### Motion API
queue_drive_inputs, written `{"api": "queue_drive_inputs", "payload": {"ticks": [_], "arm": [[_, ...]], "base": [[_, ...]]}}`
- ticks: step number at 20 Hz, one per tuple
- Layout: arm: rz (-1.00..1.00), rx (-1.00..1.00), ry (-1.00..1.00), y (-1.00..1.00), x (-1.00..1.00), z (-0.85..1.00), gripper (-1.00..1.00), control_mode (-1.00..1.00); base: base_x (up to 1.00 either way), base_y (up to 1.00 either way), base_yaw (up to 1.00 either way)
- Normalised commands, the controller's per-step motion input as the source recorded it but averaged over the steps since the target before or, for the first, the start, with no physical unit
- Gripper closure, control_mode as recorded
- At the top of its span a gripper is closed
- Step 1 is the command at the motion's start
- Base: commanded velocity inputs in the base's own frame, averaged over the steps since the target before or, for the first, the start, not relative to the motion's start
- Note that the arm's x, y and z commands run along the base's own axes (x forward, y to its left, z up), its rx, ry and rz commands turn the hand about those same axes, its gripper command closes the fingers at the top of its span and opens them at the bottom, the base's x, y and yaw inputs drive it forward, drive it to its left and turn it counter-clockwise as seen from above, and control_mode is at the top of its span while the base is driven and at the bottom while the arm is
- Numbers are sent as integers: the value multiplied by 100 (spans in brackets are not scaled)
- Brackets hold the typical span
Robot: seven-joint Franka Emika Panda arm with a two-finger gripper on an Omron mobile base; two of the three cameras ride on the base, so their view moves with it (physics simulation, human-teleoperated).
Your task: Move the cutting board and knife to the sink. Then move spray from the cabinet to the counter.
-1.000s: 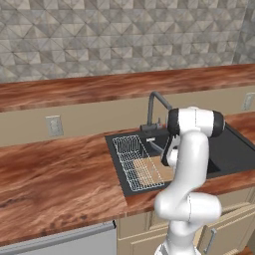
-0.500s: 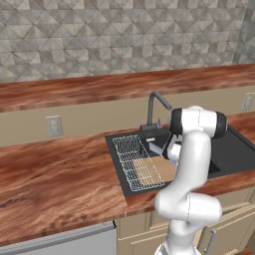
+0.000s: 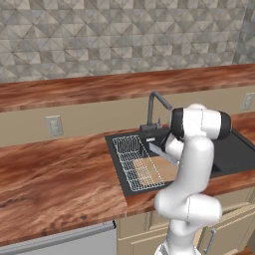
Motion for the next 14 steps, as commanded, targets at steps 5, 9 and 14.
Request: {"api": "queue_drive_inputs", "payload": {"ticks": [5, 9, 14], "arm": [[0, 0, -23, 3, -33, 61, -100, -100], [0, 0, -17, -1, -35, 73, -100, -100], [0, 0, -11, 0, -37, 93, -100, -100]], "base": [[0, 0, 0], [0, 0, 0], [0, 0, 0]]}}
